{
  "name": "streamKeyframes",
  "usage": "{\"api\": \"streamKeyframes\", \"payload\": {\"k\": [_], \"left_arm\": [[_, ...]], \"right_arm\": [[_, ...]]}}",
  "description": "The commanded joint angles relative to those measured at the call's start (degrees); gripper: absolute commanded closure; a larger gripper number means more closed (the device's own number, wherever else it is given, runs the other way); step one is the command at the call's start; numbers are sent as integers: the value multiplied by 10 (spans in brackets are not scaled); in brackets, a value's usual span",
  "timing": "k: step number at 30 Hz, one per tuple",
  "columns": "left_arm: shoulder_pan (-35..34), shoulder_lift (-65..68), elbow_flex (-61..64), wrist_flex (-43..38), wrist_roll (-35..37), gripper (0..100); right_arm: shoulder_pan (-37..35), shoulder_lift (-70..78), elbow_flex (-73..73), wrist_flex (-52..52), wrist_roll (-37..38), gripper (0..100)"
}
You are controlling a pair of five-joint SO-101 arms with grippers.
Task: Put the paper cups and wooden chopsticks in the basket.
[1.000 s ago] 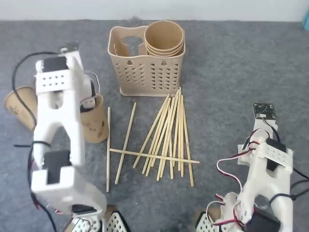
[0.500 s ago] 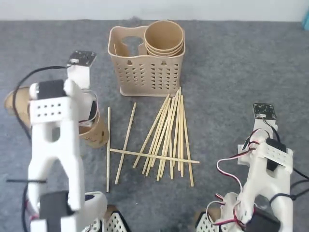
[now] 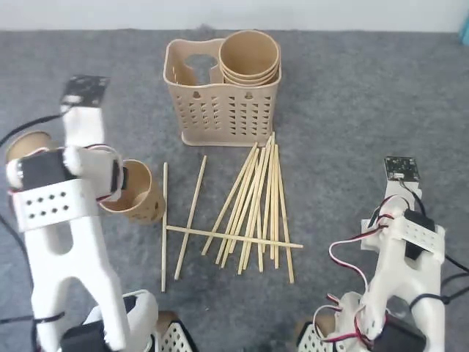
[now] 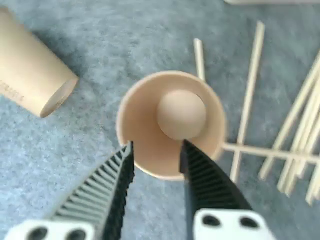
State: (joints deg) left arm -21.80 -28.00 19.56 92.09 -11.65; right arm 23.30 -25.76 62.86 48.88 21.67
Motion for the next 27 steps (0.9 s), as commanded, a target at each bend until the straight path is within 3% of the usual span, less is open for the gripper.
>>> {"api": "streamKeyframes", "payload": {"k": [1,12,16,21,27], "left_arm": [[-71,-18,18,-44,-4,837],[-82,-23,280,-291,2,837],[-65,-23,292,-300,6,844],[-42,-24,288,-302,75,998],[-16,-24,225,-264,108,988]], "right_arm": [[3,-20,-4,-7,5,991],[3,-20,-4,-5,4,991],[3,-20,-4,-6,3,991],[3,-20,-4,-6,3,991],[3,-20,-4,-6,3,991]]}}
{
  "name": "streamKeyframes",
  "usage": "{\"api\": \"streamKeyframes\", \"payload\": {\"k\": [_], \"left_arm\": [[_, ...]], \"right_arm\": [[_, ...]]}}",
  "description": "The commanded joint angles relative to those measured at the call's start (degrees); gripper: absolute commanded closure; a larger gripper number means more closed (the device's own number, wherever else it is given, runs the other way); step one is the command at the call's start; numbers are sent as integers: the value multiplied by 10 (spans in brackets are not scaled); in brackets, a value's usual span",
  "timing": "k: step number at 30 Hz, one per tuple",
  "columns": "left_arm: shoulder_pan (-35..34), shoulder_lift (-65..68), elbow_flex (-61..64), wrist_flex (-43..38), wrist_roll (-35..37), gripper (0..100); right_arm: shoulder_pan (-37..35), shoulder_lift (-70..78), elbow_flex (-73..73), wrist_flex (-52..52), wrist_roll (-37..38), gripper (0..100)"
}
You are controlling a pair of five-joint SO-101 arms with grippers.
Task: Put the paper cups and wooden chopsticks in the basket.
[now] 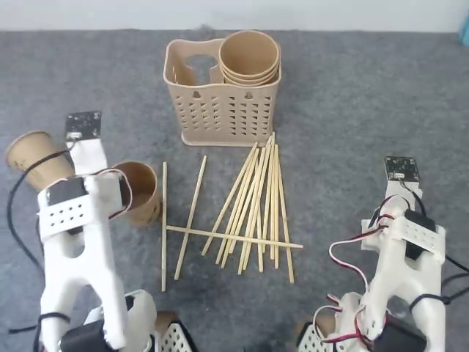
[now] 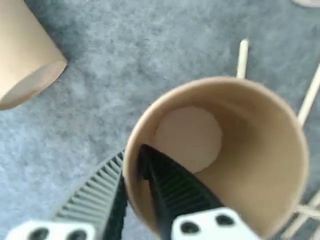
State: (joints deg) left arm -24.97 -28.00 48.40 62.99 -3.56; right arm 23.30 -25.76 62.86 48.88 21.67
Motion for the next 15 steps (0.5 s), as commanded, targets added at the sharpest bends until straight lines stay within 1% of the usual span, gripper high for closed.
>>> {"api": "streamKeyframes", "payload": {"k": [1,9,12,15], "left_arm": [[16,-24,-86,47,31,988],[17,-24,-320,204,78,988],[36,-24,-405,246,100,988],[72,-23,-479,278,126,988]], "right_arm": [[3,-20,-4,-6,3,991],[3,-20,-4,-6,3,991],[3,-20,-4,-6,3,991],[3,-20,-4,-6,3,991]]}}
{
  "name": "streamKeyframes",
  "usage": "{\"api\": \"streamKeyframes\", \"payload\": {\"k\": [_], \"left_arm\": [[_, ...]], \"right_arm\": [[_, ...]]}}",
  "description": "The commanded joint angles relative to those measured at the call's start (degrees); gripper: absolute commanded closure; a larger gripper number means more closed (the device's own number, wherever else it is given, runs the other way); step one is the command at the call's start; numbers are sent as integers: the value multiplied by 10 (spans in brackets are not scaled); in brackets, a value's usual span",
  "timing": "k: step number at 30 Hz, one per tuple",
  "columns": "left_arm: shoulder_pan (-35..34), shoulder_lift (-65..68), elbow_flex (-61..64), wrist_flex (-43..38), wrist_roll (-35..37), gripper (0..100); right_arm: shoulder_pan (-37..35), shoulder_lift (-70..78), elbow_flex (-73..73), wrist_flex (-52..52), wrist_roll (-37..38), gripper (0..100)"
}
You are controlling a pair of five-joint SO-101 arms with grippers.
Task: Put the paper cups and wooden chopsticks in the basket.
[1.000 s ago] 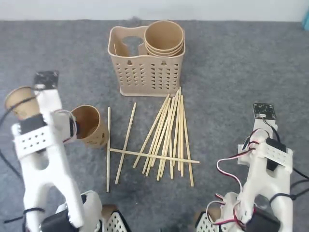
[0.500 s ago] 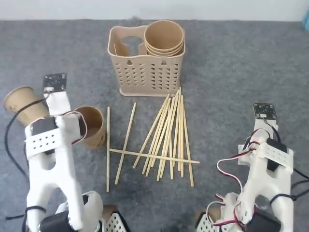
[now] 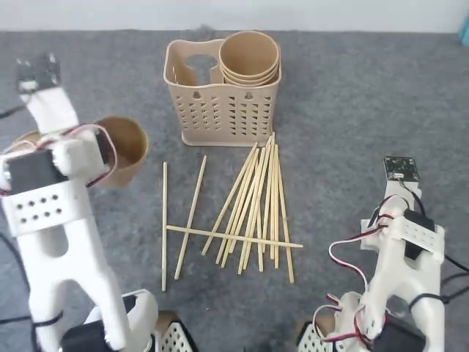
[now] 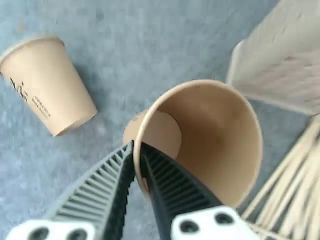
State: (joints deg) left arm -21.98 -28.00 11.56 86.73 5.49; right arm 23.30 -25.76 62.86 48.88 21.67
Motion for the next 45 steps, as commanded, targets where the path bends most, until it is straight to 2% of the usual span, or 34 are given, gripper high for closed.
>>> {"api": "streamKeyframes", "payload": {"k": [1,5,9,18,21,29,35,45], "left_arm": [[56,-21,-132,47,51,988],[115,-18,-208,42,126,988],[182,-18,-260,-4,171,988],[286,-17,-274,-215,236,988],[322,14,-281,-252,236,988],[339,214,-429,-216,236,988],[310,350,-548,-186,235,988],[291,467,-621,-84,235,988]], "right_arm": [[3,-20,-4,-6,3,991],[3,-20,-4,-6,3,991],[3,-20,-4,-6,3,991],[4,-20,-4,-4,3,991],[4,-20,-4,-4,3,991],[4,-20,-4,-4,4,991],[4,-20,-4,-4,5,991],[3,-20,-4,-6,5,991]]}}
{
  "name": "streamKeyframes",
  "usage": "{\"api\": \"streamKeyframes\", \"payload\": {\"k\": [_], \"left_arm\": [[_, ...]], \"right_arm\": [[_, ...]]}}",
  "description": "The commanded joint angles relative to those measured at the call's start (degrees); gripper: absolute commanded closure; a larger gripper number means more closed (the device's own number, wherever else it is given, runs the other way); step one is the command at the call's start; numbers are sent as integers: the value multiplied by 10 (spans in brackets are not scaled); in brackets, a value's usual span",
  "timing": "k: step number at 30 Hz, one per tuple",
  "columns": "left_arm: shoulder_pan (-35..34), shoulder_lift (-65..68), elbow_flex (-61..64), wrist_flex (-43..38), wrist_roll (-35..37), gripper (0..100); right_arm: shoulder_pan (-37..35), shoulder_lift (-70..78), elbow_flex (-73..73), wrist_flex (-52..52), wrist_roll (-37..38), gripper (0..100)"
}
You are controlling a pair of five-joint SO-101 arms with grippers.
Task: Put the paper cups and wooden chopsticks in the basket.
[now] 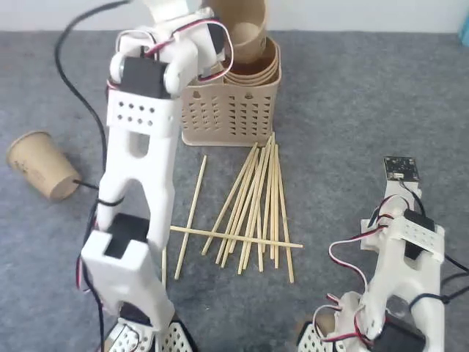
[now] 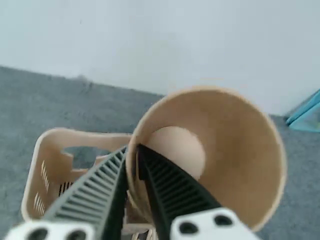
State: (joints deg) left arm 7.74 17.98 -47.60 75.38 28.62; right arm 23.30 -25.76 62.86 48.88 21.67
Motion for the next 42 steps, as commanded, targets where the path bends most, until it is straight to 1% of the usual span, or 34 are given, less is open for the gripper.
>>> {"api": "streamKeyframes", "payload": {"k": [1,9,11,12,14,17,18,21,25,28,32,34,37,40,42], "left_arm": [[-6,10,-29,36,4,988],[-9,8,-33,68,3,987],[-9,9,-34,68,-10,979],[-9,9,-32,69,-27,961],[-9,10,-36,91,-52,887],[-12,8,-43,116,-24,764],[-21,8,-56,125,-16,750],[-50,9,-116,151,-13,750],[-109,9,-230,215,-18,750],[-170,11,-305,254,-46,750],[-292,18,-299,248,-54,750],[-351,38,-273,227,-55,750],[-428,84,-237,171,-55,750],[-482,142,-220,113,-55,750],[-507,179,-220,86,-55,771]], "right_arm": [[3,-20,-4,-6,5,991],[3,-20,-4,-7,5,991],[3,-20,-4,-7,5,991],[3,-20,-4,-7,5,991],[3,-20,-4,-7,4,991],[3,-20,-4,-7,4,991],[3,-20,-4,-7,4,991],[3,-20,-4,-8,4,991],[3,-19,-4,-8,4,991],[3,-19,-4,-8,3,991],[3,-19,-4,-7,3,991],[3,-19,-4,-7,3,991],[3,-19,-4,-7,3,991],[3,-19,-4,-8,3,991],[3,-19,-4,-8,2,991]]}}
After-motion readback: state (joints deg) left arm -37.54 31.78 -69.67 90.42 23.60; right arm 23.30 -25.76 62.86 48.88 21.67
